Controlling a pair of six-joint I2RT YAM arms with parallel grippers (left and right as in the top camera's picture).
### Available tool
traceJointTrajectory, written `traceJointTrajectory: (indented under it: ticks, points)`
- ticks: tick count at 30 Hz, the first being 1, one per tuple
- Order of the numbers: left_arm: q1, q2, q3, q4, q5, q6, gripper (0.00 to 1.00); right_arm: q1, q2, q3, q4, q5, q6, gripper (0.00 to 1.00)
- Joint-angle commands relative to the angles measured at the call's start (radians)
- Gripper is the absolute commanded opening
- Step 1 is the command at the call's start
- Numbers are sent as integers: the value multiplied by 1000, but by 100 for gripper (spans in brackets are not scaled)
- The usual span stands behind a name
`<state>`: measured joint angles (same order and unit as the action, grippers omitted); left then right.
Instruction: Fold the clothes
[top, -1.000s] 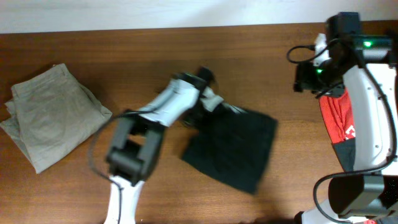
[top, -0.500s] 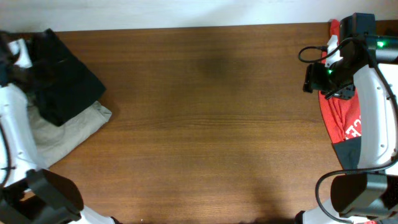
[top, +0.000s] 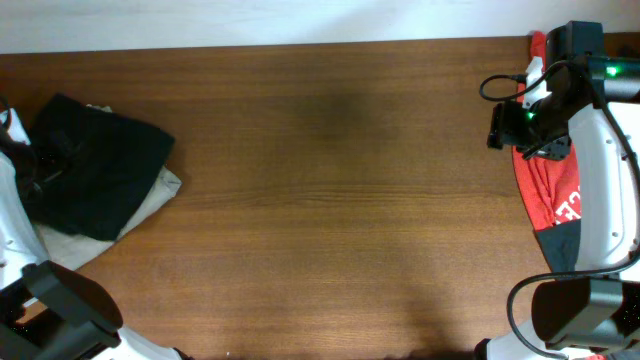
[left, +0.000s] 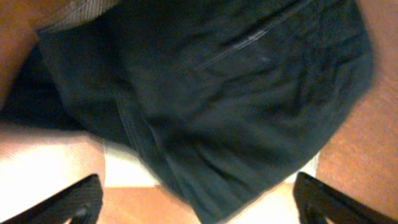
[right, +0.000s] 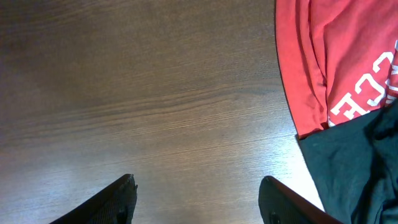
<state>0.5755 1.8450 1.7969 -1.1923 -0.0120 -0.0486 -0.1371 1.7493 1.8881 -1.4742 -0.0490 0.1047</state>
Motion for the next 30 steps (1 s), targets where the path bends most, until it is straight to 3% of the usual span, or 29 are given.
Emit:
traceJointTrajectory:
  ticks: [1,5,7,9,11,13,14,16,18,22,25,26,30]
  points:
    - [50,0,18,-56,-4,-116,99,-1,-14,15,-3,6,0,67]
    - [47,-1,24,-62,220,-117,99,-1,-13,15,-2,5,0,68]
    - [-11,-1,24,-54,303,-54,99,0,-8,15,5,-53,0,73]
    - [-107,-1,24,-50,304,-23,99,7,-2,13,23,-100,-16,79]
    - [-312,-1,24,-48,294,41,99,42,17,13,47,-132,-71,85]
    - [-428,-1,24,-69,225,50,99,59,21,12,45,-129,-100,86]
    - [-513,-1,24,-112,150,50,99,59,17,12,39,-128,-96,95]
    - [-592,-1,24,-196,74,50,99,56,-3,12,29,-127,-90,98]
    - [-635,-10,23,-254,67,50,92,57,-62,12,26,-127,-89,99]
    - [-667,-180,-56,-157,67,50,91,57,-237,-37,81,-115,-78,99]
    - [-667,-444,-260,10,67,58,91,58,-429,-197,205,-97,-63,99]
    - [-667,-542,-347,78,66,70,96,58,-521,-301,272,-97,-64,99]
    - [-666,-987,-745,329,56,72,99,58,-922,-779,518,-97,-64,99]
